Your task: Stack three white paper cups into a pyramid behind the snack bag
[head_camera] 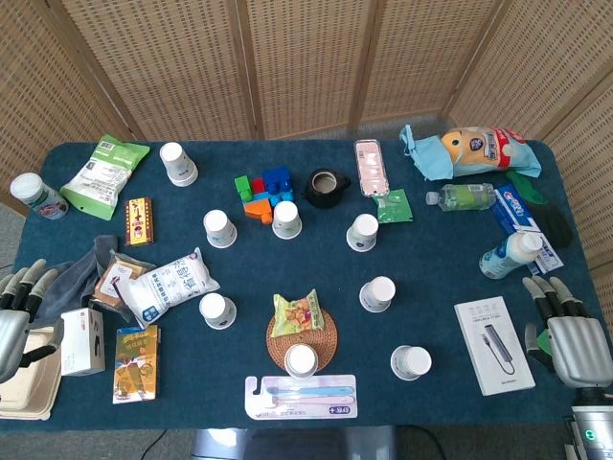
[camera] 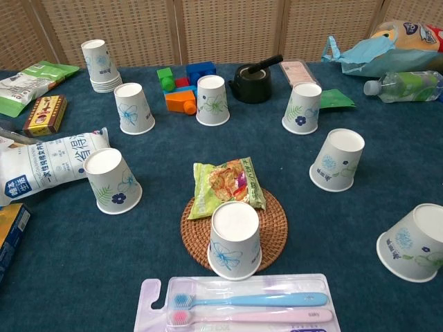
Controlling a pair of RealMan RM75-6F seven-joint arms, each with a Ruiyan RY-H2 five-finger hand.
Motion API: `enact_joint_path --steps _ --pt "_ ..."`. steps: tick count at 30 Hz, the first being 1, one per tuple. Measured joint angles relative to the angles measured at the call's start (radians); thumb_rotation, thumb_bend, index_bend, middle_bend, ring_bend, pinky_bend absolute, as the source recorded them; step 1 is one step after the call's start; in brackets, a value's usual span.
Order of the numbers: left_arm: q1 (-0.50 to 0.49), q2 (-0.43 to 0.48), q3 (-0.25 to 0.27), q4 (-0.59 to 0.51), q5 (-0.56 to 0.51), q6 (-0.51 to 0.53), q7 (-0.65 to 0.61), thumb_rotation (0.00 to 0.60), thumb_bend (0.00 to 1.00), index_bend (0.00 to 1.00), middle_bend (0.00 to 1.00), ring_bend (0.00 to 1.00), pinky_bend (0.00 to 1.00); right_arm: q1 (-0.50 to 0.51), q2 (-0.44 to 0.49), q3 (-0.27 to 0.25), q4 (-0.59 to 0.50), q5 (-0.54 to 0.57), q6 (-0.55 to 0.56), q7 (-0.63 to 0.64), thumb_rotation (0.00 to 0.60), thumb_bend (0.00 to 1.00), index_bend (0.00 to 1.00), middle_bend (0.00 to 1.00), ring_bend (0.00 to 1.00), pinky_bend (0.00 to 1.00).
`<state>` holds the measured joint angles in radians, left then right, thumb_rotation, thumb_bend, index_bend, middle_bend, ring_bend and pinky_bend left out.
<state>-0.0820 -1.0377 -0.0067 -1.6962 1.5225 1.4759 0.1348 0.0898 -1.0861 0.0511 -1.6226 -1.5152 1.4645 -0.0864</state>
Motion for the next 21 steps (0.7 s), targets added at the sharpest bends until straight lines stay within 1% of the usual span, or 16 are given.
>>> enact_joint_path --steps 8,13,16,21 --pt "-0.003 0.010 0.006 0.004 -0.002 -0.019 0.002 0.368 0.55 0.00 0.03 0.05 0.11 0.002 -0.005 -0.004 0.020 -0.007 -0.004 0.014 0.531 0.67 0.06 0.13 0.08 0.27" --pt "-0.016 0.032 0.009 -0.015 0.006 -0.038 0.011 0.365 0.55 0.00 0.01 0.03 0.11 -0.004 -0.013 -0.007 0.022 -0.007 0.002 0.020 0.528 0.66 0.06 0.12 0.08 0.27" --pt "-0.031 0.046 0.009 -0.031 0.005 -0.068 0.027 0.365 0.55 0.00 0.00 0.00 0.10 -0.004 -0.014 -0.004 0.020 -0.008 0.006 0.019 0.530 0.67 0.06 0.12 0.08 0.27" --pt "-0.082 0.070 0.008 -0.068 0.005 -0.153 0.066 0.367 0.55 0.00 0.00 0.00 0.07 -0.002 -0.003 -0.003 0.009 -0.015 0.008 0.010 0.529 0.67 0.06 0.12 0.08 0.27"
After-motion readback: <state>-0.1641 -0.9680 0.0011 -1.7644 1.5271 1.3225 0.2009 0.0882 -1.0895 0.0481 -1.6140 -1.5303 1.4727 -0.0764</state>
